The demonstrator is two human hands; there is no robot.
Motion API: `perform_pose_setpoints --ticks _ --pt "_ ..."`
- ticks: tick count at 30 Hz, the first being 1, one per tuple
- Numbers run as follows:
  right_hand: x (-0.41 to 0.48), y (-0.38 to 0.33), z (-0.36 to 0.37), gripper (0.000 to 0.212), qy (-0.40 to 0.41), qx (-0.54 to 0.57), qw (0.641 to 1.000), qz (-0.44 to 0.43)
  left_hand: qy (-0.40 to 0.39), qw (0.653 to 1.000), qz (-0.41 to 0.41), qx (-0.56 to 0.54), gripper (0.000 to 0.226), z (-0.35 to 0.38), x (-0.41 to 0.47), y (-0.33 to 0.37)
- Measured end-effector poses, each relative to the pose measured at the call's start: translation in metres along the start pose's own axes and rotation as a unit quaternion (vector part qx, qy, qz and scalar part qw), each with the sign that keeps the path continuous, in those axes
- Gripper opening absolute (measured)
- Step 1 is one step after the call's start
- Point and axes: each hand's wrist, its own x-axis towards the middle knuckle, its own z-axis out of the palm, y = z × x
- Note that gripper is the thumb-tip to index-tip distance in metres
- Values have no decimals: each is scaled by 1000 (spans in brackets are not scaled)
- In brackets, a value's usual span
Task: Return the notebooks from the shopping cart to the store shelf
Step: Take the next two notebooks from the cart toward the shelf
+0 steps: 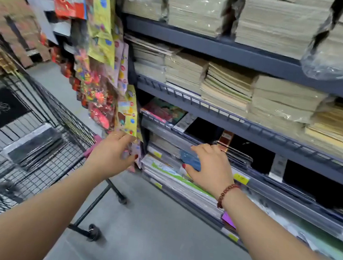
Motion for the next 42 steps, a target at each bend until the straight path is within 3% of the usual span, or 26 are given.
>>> perform_pose_setpoints --ticks 9,15,23,32,42 --pt "22 -160 5 51 -36 -32 992 -116 33 986 -155 53 53 -94 -117 -117" --pt "28 -284 16 52 -41 -35 987 -153 34 985 -152 77 52 -151 -182 -203" --pt "31 -416 46 64 -60 -45 988 -134 71 986 -139 56 47 -190 -239 -299" --pt "66 -485 74 63 -71 -58 985 -145 80 986 -144 11 48 -197 -231 -365" --pt "169 -519 111 55 -92 -41 986 -134 45 987 -144 50 52 -216 -148 -453"
